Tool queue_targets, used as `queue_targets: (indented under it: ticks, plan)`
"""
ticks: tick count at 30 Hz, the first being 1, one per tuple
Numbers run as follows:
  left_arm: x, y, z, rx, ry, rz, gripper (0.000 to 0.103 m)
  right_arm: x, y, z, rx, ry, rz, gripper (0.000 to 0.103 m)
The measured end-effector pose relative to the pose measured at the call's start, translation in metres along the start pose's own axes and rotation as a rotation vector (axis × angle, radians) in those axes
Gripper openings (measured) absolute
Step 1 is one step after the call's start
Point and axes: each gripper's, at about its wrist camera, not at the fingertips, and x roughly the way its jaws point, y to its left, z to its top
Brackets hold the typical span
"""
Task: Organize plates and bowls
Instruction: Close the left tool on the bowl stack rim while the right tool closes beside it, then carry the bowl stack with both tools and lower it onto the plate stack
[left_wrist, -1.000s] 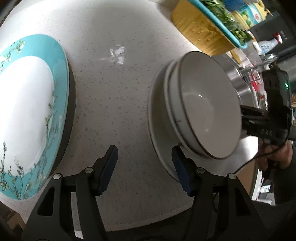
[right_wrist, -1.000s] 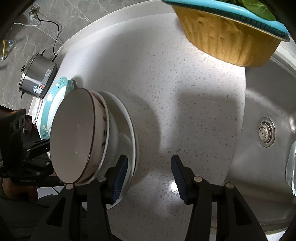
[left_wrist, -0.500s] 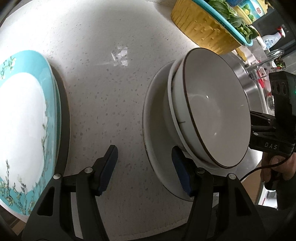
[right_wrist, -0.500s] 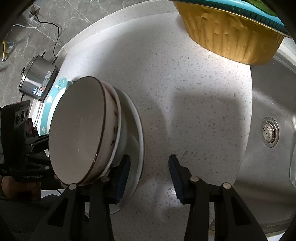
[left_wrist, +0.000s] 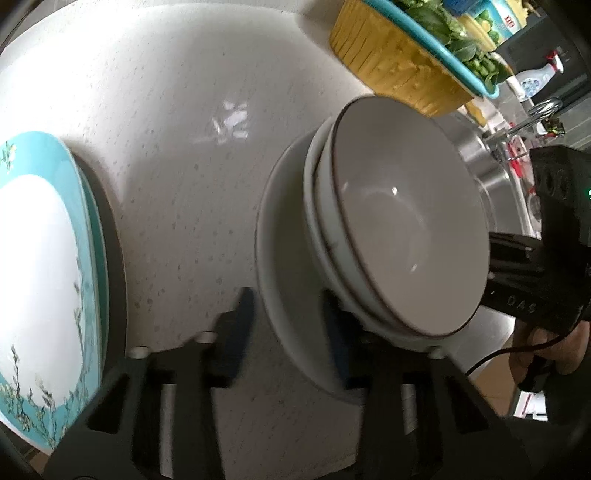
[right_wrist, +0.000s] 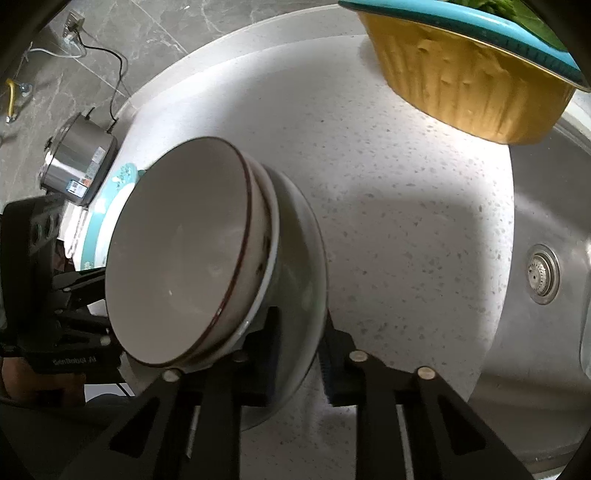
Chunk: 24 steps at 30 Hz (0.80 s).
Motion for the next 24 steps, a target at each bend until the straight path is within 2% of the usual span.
queue_targets:
  ticks: [1, 6, 13, 24]
  plan:
    - [0.000, -0.001, 0.004, 0.008, -0.006, -0.004, 0.017, 0.000, 0.000, 0.001, 0.006, 0.001, -0.001, 0.019]
    - [0.001, 0.000, 0.008, 0.012, -0.021, -0.019, 0.016, 0.001, 0.001, 0.004, 0.036, -0.001, -0.034, 0.017]
    - [0.004, -0.004, 0.011, 0.051, -0.024, 0.002, 0.015, 0.001, 0.000, 0.005, 0.063, 0.000, -0.055, 0.016]
    - [-0.011, -0.009, 0.011, 0.072, -0.028, 0.015, 0.015, -0.009, 0.002, -0.002, 0.083, -0.002, -0.036, 0.016]
